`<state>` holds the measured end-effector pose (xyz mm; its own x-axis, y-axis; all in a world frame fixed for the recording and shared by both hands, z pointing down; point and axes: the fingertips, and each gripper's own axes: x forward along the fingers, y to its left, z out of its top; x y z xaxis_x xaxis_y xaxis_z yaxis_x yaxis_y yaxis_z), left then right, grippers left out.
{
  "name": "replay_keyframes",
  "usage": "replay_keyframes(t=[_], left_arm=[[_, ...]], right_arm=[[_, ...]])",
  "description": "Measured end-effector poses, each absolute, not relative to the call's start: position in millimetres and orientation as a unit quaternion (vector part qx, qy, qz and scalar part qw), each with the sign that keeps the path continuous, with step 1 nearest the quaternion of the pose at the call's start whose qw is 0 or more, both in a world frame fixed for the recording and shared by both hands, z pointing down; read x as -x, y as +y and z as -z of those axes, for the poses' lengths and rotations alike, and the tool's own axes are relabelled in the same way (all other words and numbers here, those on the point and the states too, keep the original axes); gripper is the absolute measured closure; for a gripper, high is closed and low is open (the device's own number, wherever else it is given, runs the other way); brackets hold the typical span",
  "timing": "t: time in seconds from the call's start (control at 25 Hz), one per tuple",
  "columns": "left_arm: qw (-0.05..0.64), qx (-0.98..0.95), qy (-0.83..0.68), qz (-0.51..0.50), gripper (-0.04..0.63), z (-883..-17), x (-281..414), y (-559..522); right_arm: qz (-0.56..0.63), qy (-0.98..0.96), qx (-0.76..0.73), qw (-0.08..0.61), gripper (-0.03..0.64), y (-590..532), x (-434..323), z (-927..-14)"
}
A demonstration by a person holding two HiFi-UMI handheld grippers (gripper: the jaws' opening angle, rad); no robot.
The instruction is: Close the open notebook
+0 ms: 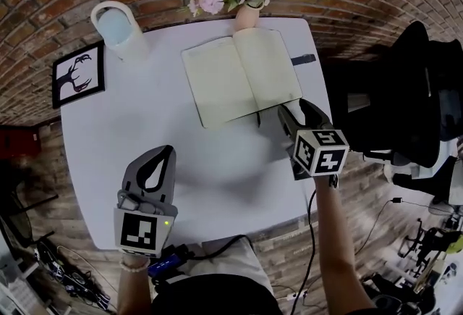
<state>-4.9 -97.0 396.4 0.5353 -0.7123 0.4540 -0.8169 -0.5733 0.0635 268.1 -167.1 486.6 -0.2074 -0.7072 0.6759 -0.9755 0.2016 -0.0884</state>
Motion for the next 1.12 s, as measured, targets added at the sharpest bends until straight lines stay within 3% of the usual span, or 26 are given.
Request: replay_keyframes(t=[0.2,0.84,1.0,1.12], left_arm=[[0.133,-0.866,-0.440,-0.194,0.578,-396.6,2.7,-96.0],[0.135,-0.864,-0.445,-0.194,0.578,-396.9,-1.1,-98.2],[0.137,-0.864,-0.443,-0.195,0.578,-397.5,-3.1,-96.9],[0.137,-0.865,-0.442,-0.195,0.578,-397.5,-5.4,-96.4]], right_arm=[[-0.309,-0.697,-0.610,0.216,0.376,-187.3,-304.7,-494.2],[-0.354,-0.653,-0.628,0.233,0.362,-201.2,-321.3,-525.9],[-0.367,-0.643,-0.631,0.231,0.449,-197.8,-326.4,-525.6],[-0.377,-0.643,-0.626,0.228,0.477,-195.0,-326.6,-525.3]])
